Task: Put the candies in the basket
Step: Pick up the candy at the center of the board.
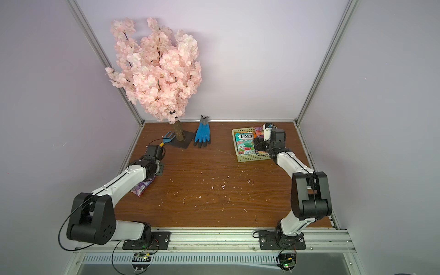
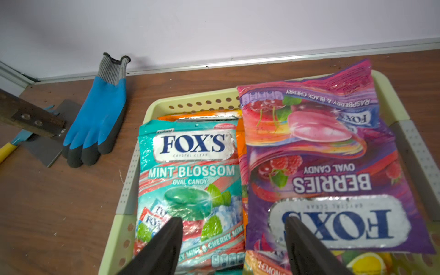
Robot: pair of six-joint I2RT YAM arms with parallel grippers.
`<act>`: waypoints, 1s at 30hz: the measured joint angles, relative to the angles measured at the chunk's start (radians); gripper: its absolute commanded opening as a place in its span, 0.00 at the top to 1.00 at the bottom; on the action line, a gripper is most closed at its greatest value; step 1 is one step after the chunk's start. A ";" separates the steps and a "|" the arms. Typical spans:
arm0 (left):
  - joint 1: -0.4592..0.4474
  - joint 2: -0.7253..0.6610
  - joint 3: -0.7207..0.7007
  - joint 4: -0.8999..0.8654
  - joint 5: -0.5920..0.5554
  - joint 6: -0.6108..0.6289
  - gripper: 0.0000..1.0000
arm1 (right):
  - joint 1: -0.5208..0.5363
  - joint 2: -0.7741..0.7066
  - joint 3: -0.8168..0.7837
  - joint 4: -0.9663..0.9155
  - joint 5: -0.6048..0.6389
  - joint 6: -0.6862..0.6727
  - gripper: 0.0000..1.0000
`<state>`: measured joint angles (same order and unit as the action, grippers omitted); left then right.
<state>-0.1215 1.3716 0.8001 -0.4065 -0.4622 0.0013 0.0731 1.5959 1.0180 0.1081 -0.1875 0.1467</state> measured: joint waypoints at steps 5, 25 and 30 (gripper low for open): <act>0.000 -0.018 -0.132 0.053 0.002 0.139 0.49 | 0.004 -0.045 -0.006 0.023 -0.002 0.004 0.26; 0.033 0.080 -0.190 0.168 -0.047 0.281 0.66 | 0.004 -0.117 -0.083 0.136 -0.050 0.020 0.26; 0.035 0.097 -0.146 0.124 -0.038 0.285 1.00 | 0.010 -0.130 -0.101 0.159 -0.063 0.006 0.27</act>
<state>-0.0864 1.4681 0.6540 -0.2821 -0.5003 0.2867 0.0826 1.4654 0.9169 0.2668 -0.2508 0.1524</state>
